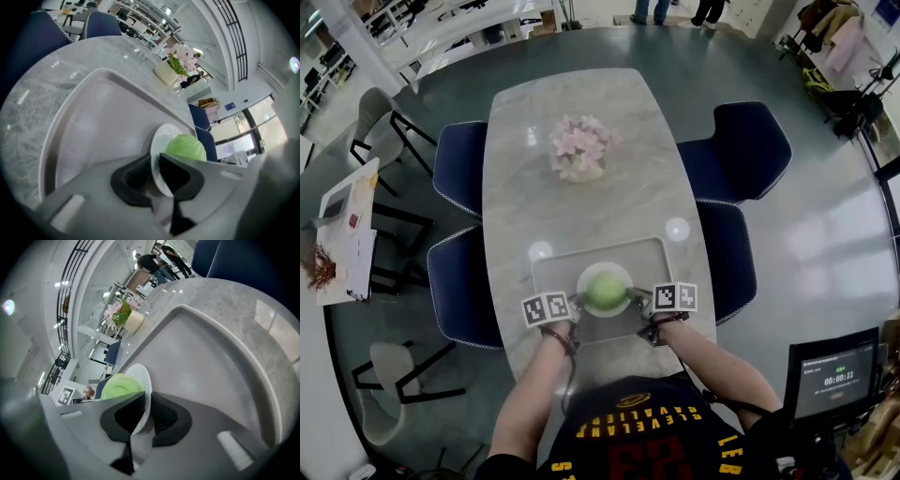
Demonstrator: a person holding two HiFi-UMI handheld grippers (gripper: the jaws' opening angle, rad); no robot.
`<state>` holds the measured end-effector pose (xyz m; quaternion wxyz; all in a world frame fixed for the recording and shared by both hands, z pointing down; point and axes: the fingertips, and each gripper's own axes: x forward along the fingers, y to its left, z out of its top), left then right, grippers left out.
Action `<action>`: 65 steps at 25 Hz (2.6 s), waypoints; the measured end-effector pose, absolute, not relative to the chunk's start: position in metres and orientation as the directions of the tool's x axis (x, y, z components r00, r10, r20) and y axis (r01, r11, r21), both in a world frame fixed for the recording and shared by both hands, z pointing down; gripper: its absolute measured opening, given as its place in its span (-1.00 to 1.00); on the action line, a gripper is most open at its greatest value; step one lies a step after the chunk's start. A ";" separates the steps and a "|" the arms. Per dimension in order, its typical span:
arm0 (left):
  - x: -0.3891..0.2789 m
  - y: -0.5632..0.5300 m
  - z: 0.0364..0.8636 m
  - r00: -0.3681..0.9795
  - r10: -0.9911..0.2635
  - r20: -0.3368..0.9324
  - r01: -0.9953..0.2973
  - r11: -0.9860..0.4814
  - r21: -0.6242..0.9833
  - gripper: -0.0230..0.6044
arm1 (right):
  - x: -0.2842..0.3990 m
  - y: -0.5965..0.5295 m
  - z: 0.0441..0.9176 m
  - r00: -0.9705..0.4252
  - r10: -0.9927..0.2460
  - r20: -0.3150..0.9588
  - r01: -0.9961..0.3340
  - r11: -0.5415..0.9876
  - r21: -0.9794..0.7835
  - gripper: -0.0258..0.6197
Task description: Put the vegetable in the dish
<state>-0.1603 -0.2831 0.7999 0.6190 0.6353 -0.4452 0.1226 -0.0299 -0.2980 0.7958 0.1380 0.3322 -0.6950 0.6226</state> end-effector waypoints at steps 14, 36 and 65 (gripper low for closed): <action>-0.158 -0.287 0.808 0.482 -0.379 0.790 -0.841 0.054 0.539 -0.72 | -0.028 -0.305 0.803 -0.623 -0.231 0.748 -0.782 0.189 -0.594 -0.77; -0.168 -0.255 0.782 0.411 -0.446 0.795 -0.890 -0.009 0.455 -0.85 | -0.027 -0.276 0.781 -0.557 -0.250 0.792 -0.816 0.341 -0.466 -0.74; -0.130 -0.183 0.705 0.605 -0.546 0.579 -0.747 -0.138 0.651 -0.92 | -0.016 -0.231 0.712 -0.735 -0.319 0.598 -0.677 0.292 -0.676 -0.90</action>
